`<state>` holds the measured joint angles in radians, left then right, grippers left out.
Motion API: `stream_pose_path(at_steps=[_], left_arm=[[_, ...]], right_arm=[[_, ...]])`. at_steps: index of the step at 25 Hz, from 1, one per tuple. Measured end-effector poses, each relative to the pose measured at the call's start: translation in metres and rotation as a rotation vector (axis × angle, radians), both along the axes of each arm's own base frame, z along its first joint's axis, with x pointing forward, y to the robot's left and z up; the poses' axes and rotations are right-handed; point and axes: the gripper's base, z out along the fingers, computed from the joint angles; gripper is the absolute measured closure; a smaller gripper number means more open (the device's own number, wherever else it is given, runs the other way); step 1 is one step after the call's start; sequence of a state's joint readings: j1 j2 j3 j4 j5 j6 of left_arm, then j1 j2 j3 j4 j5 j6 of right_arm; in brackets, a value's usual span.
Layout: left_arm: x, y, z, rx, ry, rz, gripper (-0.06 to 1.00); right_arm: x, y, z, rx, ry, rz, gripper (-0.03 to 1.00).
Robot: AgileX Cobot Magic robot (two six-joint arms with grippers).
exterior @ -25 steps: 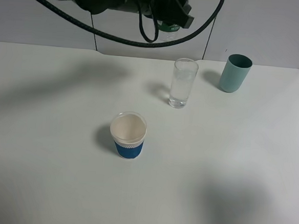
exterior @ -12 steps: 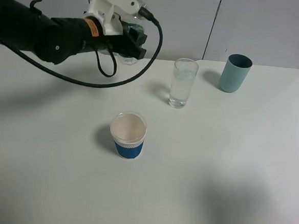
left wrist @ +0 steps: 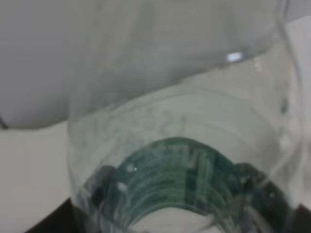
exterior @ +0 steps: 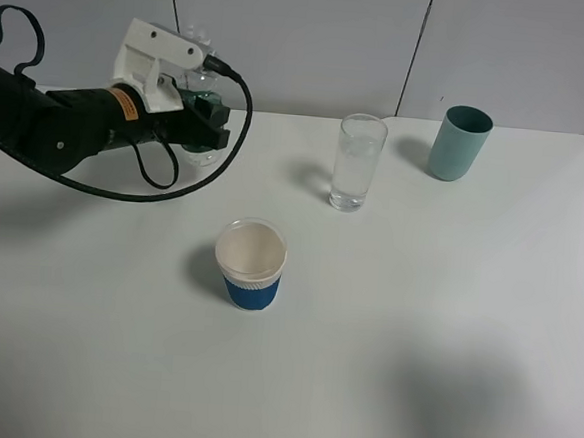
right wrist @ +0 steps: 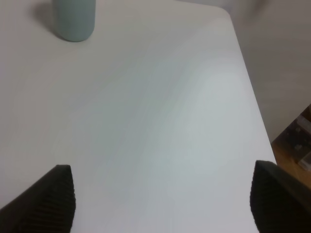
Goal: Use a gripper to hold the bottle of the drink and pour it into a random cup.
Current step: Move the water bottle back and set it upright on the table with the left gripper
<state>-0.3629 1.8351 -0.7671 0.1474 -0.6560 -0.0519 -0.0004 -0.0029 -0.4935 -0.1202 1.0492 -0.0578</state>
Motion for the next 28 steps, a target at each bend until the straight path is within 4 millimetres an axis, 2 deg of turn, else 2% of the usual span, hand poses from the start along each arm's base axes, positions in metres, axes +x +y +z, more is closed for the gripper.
stream_pose_path(at_steps=[7, 14, 19, 28], left_arm=[[-0.002, 0.008, -0.010, -0.026, -0.024, 0.005, 0.44], [-0.001, -0.002, -0.031, -0.055, -0.109, -0.103, 0.44], [-0.001, -0.004, -0.041, -0.078, -0.129, -0.119, 0.44], [-0.008, 0.011, -0.061, -0.060, -0.062, -0.090, 0.44]], right_arm=[[0.000, 0.000, 0.000, 0.000, 0.000, 0.000, 0.23], [0.000, 0.000, 0.000, 0.000, 0.000, 0.000, 0.23], [0.000, 0.000, 0.000, 0.000, 0.000, 0.000, 0.23], [0.000, 0.000, 0.000, 0.000, 0.000, 0.000, 0.23]])
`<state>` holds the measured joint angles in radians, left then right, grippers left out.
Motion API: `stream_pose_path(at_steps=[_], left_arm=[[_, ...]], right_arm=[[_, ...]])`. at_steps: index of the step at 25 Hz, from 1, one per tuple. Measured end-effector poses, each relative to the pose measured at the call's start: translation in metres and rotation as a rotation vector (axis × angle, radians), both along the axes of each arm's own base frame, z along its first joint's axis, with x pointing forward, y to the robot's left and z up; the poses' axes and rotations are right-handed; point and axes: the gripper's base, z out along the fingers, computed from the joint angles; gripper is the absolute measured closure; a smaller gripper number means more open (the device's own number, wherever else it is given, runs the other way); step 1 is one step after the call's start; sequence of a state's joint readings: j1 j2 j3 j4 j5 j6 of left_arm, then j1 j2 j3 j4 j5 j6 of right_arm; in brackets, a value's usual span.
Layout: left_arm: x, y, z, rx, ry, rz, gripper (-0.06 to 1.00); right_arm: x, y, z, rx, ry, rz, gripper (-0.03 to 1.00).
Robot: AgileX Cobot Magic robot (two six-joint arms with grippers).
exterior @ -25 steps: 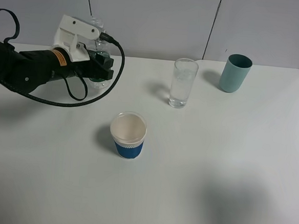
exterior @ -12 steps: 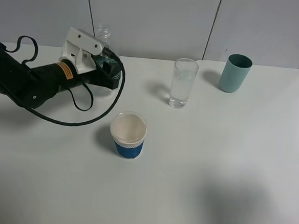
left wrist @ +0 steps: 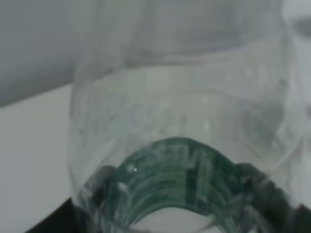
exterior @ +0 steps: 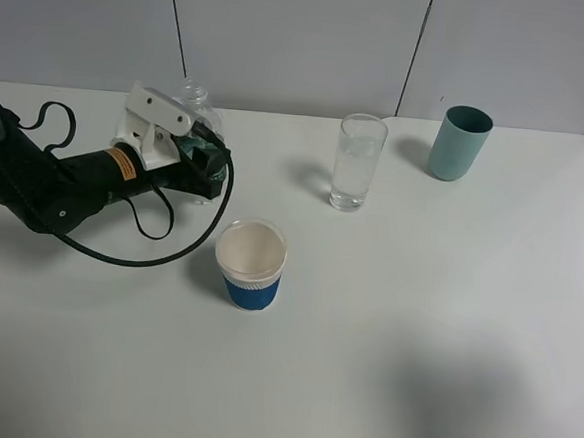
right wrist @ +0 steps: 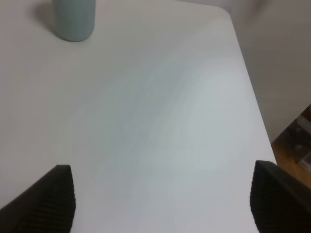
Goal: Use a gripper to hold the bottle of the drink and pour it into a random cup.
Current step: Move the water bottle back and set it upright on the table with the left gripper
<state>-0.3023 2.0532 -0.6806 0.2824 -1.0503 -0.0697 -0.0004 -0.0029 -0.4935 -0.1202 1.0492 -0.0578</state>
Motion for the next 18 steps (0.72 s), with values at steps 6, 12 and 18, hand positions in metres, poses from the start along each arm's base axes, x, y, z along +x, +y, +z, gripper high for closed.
stream_pose_path(at_steps=[6, 12, 18], left_arm=[[0.000, 0.003, -0.003, -0.007, -0.003, 0.007, 0.44], [-0.001, 0.003, -0.010, -0.003, 0.016, 0.007, 0.44], [-0.002, 0.001, -0.010, 0.002, 0.010, -0.021, 0.44]], right_arm=[[0.000, 0.000, 0.000, 0.000, 0.000, 0.000, 0.23], [0.000, 0.000, 0.000, 0.000, 0.000, 0.000, 0.23], [0.000, 0.000, 0.000, 0.000, 0.000, 0.000, 0.23]])
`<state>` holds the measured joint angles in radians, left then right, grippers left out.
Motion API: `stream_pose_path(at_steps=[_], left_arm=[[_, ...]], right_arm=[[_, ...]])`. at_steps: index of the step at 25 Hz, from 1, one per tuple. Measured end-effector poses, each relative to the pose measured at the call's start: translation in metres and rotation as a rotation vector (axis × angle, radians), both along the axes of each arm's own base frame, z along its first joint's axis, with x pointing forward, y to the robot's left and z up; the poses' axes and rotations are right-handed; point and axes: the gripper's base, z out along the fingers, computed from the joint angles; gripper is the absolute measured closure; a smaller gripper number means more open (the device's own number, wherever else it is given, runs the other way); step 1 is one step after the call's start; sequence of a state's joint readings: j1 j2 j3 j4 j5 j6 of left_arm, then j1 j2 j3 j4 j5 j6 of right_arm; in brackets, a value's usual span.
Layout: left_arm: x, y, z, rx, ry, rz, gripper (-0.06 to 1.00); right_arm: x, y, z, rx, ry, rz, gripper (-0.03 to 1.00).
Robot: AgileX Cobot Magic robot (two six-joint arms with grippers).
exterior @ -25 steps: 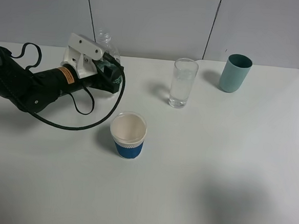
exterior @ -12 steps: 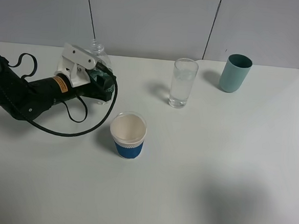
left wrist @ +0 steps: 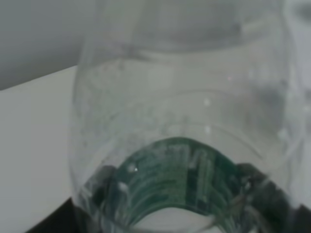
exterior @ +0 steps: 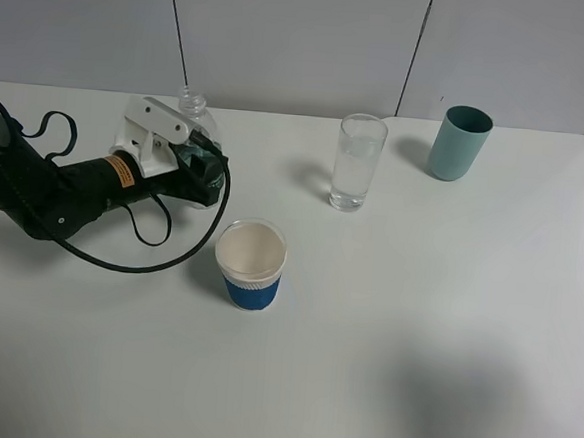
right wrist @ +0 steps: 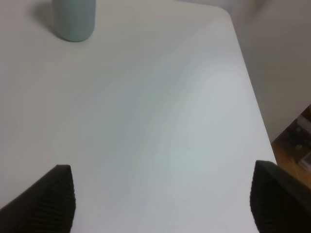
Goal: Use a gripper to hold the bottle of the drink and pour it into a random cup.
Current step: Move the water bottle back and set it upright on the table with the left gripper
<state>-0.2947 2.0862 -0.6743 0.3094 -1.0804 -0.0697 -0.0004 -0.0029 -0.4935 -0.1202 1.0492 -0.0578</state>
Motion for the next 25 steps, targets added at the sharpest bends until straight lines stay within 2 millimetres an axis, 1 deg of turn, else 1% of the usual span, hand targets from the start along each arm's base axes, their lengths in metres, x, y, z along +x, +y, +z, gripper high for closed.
stream_pose_path(at_steps=[3, 4, 7, 9, 11, 12, 16, 21, 25], left_arm=[[-0.001, -0.001, 0.000, 0.004, -0.001, -0.017, 0.44], [-0.001, -0.001, 0.000, 0.004, -0.001, -0.019, 0.43], [-0.001, -0.002, 0.001, -0.001, -0.010, -0.022, 0.27], [-0.001, -0.002, 0.003, -0.013, -0.028, -0.023, 0.14], [0.000, -0.002, 0.004, -0.021, -0.039, -0.024, 0.07], [0.000, -0.002, 0.004, -0.023, -0.042, -0.025, 0.05], [-0.004, -0.002, 0.004, -0.033, -0.048, -0.025, 0.03], [-0.021, 0.006, 0.001, -0.046, -0.025, 0.001, 0.03], [-0.037, 0.012, 0.010, -0.046, -0.012, 0.024, 0.03]], right_arm=[[0.000, 0.000, 0.000, 0.000, 0.000, 0.000, 0.23], [0.000, 0.000, 0.000, 0.000, 0.000, 0.000, 0.23], [0.000, 0.000, 0.000, 0.000, 0.000, 0.000, 0.23], [0.000, 0.000, 0.000, 0.000, 0.000, 0.000, 0.23], [0.000, 0.000, 0.000, 0.000, 0.000, 0.000, 0.23], [0.000, 0.000, 0.000, 0.000, 0.000, 0.000, 0.23], [0.000, 0.000, 0.000, 0.000, 0.000, 0.000, 0.23], [0.000, 0.000, 0.000, 0.000, 0.000, 0.000, 0.23], [0.000, 0.000, 0.000, 0.000, 0.000, 0.000, 0.23]])
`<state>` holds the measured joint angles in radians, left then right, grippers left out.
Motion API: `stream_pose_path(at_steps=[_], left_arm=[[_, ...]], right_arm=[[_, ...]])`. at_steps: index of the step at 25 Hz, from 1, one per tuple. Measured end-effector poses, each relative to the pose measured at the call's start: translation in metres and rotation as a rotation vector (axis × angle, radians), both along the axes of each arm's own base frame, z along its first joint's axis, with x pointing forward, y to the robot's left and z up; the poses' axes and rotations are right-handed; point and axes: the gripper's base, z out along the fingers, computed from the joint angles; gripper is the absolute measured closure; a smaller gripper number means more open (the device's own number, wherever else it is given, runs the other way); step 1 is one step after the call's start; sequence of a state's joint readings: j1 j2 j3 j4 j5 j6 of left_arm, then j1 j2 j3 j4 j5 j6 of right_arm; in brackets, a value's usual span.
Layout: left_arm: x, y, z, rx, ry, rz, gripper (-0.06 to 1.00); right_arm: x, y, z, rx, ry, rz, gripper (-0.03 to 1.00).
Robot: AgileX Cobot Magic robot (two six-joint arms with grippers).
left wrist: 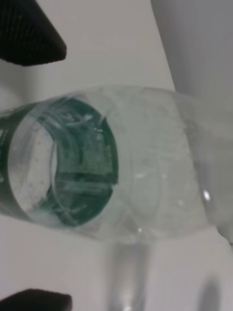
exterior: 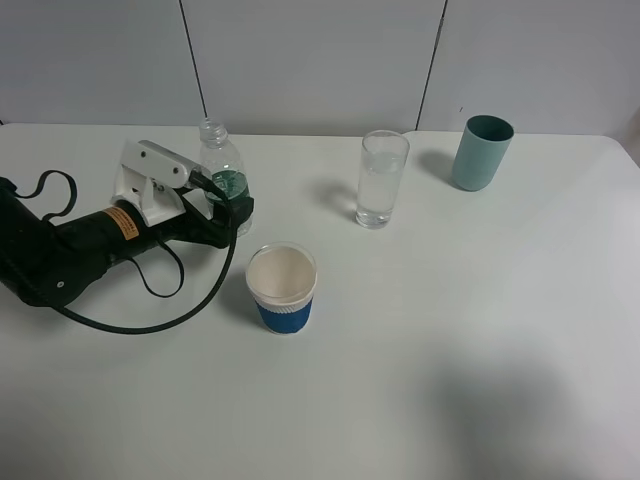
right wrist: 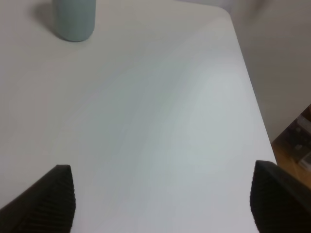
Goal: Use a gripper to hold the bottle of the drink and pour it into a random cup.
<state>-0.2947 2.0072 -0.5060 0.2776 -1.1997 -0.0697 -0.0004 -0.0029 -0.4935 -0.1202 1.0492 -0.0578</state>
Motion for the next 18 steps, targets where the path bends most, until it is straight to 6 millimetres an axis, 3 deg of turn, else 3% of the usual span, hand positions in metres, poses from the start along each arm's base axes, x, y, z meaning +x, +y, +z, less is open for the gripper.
stream_pose_path(at_steps=[9, 18], left_arm=[[-0.022, 0.006, 0.063, -0.072, -0.166, -0.003, 0.03], [-0.049, 0.015, 0.151, -0.112, -0.350, 0.006, 0.03]], right_arm=[[0.000, 0.000, 0.000, 0.000, 0.000, 0.000, 0.23], [0.000, 0.000, 0.000, 0.000, 0.000, 0.000, 0.23]])
